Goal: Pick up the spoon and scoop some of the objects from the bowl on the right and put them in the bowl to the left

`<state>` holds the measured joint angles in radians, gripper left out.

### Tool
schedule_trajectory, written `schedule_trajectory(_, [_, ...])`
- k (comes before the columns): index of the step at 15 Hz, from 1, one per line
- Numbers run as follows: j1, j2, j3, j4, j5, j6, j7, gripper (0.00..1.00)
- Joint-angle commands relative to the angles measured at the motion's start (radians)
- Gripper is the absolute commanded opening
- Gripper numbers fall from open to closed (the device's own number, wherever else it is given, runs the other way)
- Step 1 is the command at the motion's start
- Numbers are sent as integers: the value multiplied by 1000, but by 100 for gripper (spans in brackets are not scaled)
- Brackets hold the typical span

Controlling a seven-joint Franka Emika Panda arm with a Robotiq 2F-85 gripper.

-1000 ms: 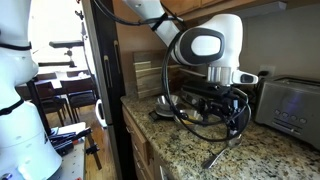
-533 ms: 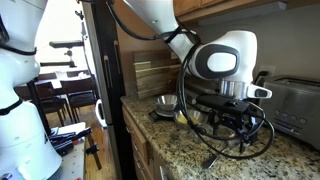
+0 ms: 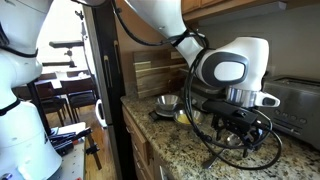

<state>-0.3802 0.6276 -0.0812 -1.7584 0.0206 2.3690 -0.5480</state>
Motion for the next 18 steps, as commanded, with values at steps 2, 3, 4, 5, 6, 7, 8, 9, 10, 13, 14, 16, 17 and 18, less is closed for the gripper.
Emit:
schedule_trajectory(2, [-31,22,27,37,19,-50,-33,100])
schedule_trajectory(3, [-28,21,25,36,15,-54,-31,99])
schedule_trajectory(4, [-28,22,26,38,15,-61,-32,91])
schedule_trajectory(5, [-27,20,26,39,16,-69,-33,75])
schedule_trajectory(6, [-29,19,28,42,18,-76,-37,71])
schedule_trajectory(7, [-29,18,28,46,19,-83,-38,63])
schedule_trajectory(8, [-29,18,28,50,20,-88,-40,56])
schedule_trajectory(9, [-33,18,31,53,25,-96,-47,49])
schedule_trajectory(10, [-32,19,30,56,26,-103,-50,42])
schedule_trajectory(13, [-39,20,34,64,43,-131,-66,24])
schedule_trajectory(14, [-39,19,33,66,48,-139,-68,16])
schedule_trajectory(16, [-43,19,34,69,62,-158,-78,7])
schedule_trajectory(17, [-46,19,35,69,69,-164,-85,6])
schedule_trajectory(18, [-47,19,35,70,75,-168,-89,4])
